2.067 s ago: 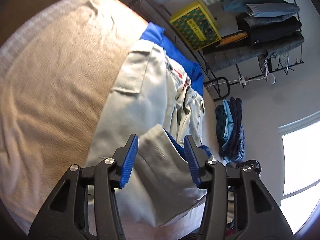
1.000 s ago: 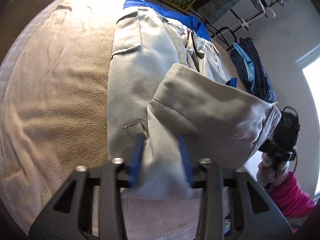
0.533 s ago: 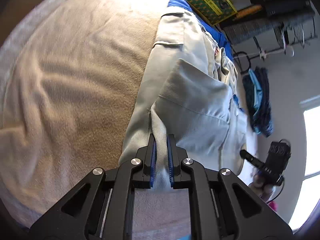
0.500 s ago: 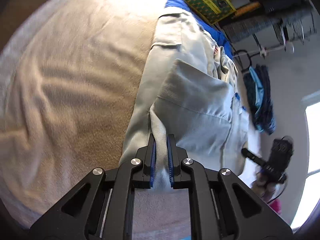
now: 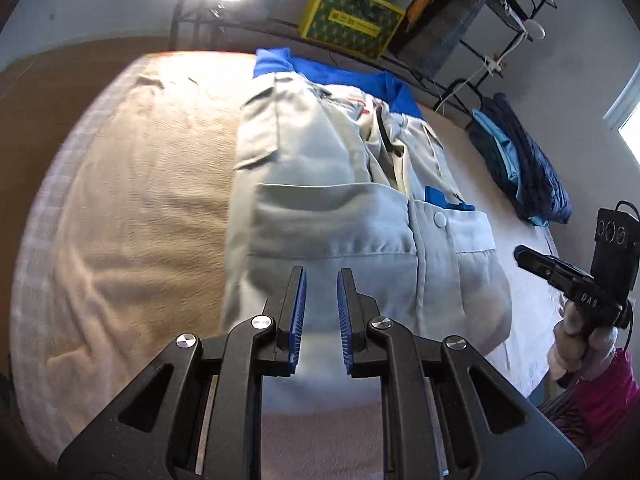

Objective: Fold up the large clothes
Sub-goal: 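Release the folded hem with both tools and press it flat, then grasp the blue collar end of the folded jacket with both tools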

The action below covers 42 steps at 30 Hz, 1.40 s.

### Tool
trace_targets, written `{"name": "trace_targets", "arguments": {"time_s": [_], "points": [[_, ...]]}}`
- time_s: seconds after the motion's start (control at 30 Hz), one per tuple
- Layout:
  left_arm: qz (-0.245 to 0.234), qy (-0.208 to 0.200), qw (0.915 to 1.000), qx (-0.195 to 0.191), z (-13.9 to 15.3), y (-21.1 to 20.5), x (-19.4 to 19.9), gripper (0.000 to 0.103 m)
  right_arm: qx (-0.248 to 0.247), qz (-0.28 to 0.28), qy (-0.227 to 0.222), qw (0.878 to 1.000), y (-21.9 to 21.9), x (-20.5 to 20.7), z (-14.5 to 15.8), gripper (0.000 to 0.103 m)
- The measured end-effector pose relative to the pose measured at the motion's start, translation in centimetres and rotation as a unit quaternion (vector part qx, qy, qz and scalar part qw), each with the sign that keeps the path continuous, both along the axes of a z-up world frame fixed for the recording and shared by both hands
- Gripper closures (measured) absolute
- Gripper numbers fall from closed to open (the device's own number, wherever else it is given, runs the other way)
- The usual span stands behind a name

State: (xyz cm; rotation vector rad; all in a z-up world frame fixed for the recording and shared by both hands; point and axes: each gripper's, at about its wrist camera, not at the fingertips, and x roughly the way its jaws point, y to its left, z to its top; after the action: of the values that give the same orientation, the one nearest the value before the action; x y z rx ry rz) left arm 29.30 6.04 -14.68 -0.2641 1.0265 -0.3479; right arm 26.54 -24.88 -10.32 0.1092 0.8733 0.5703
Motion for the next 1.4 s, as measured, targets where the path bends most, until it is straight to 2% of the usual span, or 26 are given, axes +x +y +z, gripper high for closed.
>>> {"name": "trace_targets", "arguments": {"time_s": [0.17,0.23,0.27,0.33,0.4,0.47,0.53,0.67,0.77,0.8,0.87,0.9,1.0,1.07,1.1,1.17,1.27,1.33,1.4], "points": [[0.002,0.027,0.9993,0.025,-2.6,-1.3,2.4,0.090,-0.023,0.020,0.014,0.999,2.1,2.1,-1.8,0.089],[0.000,0.039,0.9987,0.032,-4.1,-1.4,3.2,0.090,-0.061,0.013,0.027,0.998,2.4,3.2,-2.8,0.089],[-0.005,0.029,0.9989,0.036,-4.2,-1.6,3.4,0.090,-0.074,0.011,0.036,0.997,2.4,3.7,-3.4,0.089],[-0.009,0.030,0.9985,0.044,-3.9,-1.7,3.4,0.090,-0.062,0.019,0.062,0.996,2.1,4.7,-4.4,0.090],[-0.002,0.033,0.9989,0.033,-3.5,-1.3,3.4,0.090,-0.031,0.004,0.079,0.996,0.8,5.2,-3.6,0.089],[0.001,0.024,0.9990,0.039,-2.9,-0.7,2.9,0.090,0.021,-0.011,0.071,0.997,-1.3,4.8,-1.5,0.089],[0.003,0.020,0.9989,0.042,-2.4,-0.1,2.5,0.090,0.048,-0.009,0.061,0.997,-2.8,4.0,-0.2,0.082],[0.020,0.002,0.9993,0.033,-0.6,1.2,2.1,0.090,0.047,-0.021,0.046,0.998,-5.2,1.9,0.9,0.081],[0.040,-0.016,0.9988,0.022,1.1,2.1,2.4,0.089,0.021,-0.025,0.026,0.999,-5.2,1.2,1.7,0.081],[0.045,-0.020,0.9986,0.021,1.6,2.4,2.6,0.087,0.010,-0.027,0.013,0.999,-4.9,1.0,2.0,0.081],[0.051,-0.035,0.9980,0.016,3.2,2.9,3.3,0.069,-0.001,-0.032,-0.005,0.999,-4.6,1.0,2.8,0.081],[0.050,-0.042,0.9977,0.016,4.1,3.1,3.8,0.066,-0.004,-0.035,-0.014,0.999,-4.3,1.4,3.3,0.080],[0.041,-0.061,0.9967,0.035,6.5,3.2,5.9,0.065,-0.005,-0.044,-0.036,0.998,-4.2,2.2,4.7,0.079],[0.033,-0.077,0.9953,0.049,8.5,2.9,8.1,0.065,-0.008,-0.044,-0.044,0.998,-4.4,3.4,5.9,0.074],[0.029,-0.080,0.9951,0.049,9.3,2.8,9.2,0.064,-0.008,-0.047,-0.048,0.998,-4.6,4.1,6.5,0.072],[0.019,-0.084,0.9953,0.044,10.6,2.7,11.5,0.055,-0.013,-0.049,-0.052,0.997,-5.0,6.0,8.2,0.072],[0.018,-0.093,0.9948,0.039,12.4,2.3,15.4,0.053,-0.020,-0.032,-0.051,0.998,-4.8,9.2,10.7,0.072],[0.016,-0.088,0.9956,0.029,12.9,1.9,18.4,0.051,-0.023,-0.024,-0.054,0.998,-4.5,11.3,11.9,0.058],[0.010,-0.079,0.9967,0.015,12.8,1.6,21.3,0.042,-0.016,-0.016,-0.048,0.999,-4.0,13.9,12.7,0.053]]}}
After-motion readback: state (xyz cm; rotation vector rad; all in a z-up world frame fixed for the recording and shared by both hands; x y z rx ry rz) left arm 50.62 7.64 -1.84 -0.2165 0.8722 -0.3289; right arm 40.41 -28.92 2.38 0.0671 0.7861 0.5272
